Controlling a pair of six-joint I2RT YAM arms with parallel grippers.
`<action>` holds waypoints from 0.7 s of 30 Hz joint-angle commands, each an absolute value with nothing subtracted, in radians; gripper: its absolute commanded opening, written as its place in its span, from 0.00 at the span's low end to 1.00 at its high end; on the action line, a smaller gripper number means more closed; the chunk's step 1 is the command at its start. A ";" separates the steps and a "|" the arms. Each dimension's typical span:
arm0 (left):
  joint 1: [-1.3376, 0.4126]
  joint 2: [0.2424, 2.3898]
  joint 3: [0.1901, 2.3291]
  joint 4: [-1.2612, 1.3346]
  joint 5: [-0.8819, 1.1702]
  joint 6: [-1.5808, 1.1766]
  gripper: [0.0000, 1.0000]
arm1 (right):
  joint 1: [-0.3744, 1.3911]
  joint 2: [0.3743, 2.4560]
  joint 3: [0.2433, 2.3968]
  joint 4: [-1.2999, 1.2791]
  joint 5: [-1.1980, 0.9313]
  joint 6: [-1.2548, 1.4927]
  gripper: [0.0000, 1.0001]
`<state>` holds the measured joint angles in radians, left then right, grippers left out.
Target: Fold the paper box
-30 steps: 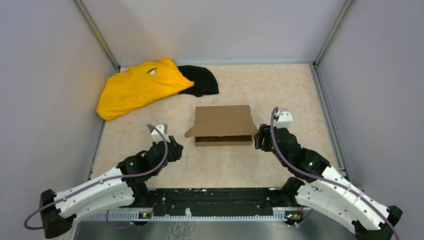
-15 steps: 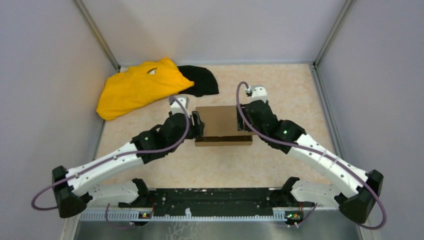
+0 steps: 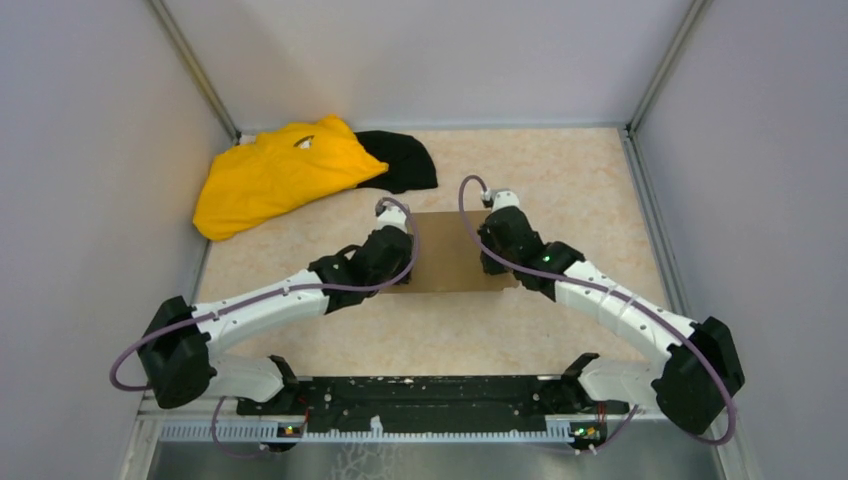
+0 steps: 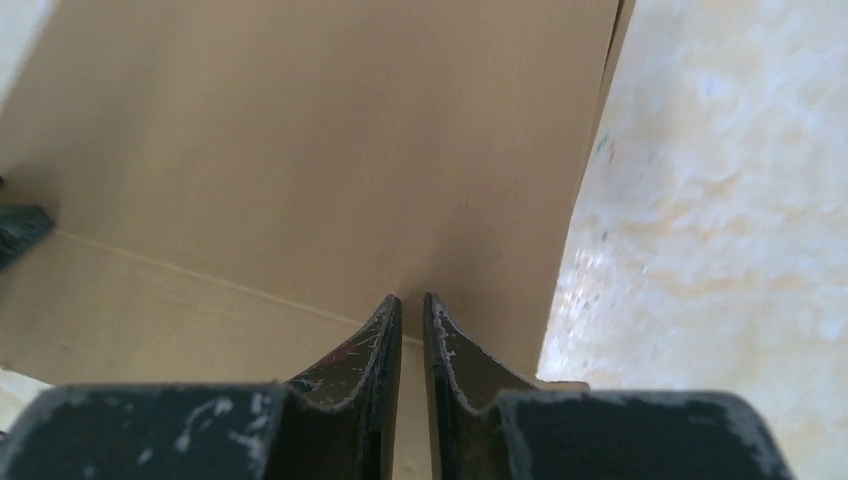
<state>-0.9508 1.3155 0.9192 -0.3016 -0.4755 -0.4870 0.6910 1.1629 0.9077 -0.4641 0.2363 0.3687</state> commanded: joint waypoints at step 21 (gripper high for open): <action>-0.898 1.170 0.855 -0.328 -0.434 -0.497 0.58 | 0.591 0.954 0.774 -0.384 0.224 0.463 0.38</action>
<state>-0.9298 1.2274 0.7776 -0.2630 -0.4129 -0.5457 0.6670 1.0237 0.7162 -0.4030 0.1974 0.4480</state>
